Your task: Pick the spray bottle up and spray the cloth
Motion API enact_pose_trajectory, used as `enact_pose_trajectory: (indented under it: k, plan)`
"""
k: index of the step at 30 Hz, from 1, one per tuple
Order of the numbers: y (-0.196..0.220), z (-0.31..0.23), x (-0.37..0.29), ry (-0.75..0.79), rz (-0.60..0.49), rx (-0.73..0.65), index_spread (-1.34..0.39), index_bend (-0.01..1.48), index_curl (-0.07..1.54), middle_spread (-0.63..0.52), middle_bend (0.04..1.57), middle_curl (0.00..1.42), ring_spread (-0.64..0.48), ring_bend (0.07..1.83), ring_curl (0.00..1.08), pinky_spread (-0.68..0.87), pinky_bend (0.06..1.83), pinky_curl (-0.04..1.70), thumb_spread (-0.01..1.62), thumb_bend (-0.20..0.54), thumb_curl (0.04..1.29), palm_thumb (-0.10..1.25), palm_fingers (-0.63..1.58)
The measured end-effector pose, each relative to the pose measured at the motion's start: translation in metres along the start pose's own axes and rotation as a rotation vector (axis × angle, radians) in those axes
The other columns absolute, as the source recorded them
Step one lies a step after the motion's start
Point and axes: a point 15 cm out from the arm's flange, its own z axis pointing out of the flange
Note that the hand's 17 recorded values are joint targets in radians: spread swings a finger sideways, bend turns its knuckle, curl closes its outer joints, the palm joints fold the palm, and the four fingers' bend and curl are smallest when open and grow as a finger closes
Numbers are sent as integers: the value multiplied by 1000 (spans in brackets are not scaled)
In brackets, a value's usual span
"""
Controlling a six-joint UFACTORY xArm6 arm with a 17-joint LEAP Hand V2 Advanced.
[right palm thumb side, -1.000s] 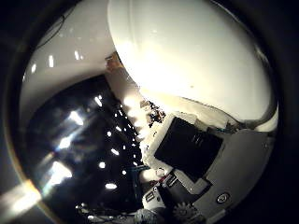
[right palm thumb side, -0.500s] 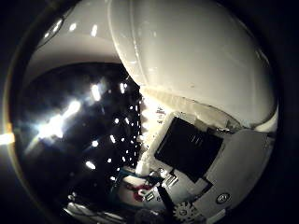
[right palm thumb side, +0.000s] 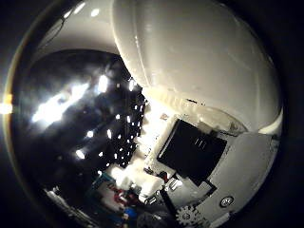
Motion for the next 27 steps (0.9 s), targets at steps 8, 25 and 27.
enact_pose_trajectory:
  k: [8, 25, 27]
  plan:
    - [20, 71, 27, -10, 34, -76, -198, 1140, 712, -91, 1332, 606, -173, 1415, 580, -252, 1104, 979, 1198, -11, 687, 876, 1190]
    - [14, 140, 67, 39, 3, -165, -196, 1140, 708, -91, 1334, 604, -173, 1412, 583, -259, 1083, 989, 1206, -11, 669, 884, 1191]
    - [14, 139, 68, 41, 5, -166, -196, 1138, 707, -91, 1333, 603, -173, 1409, 582, -260, 1083, 989, 1208, -12, 666, 876, 1190]
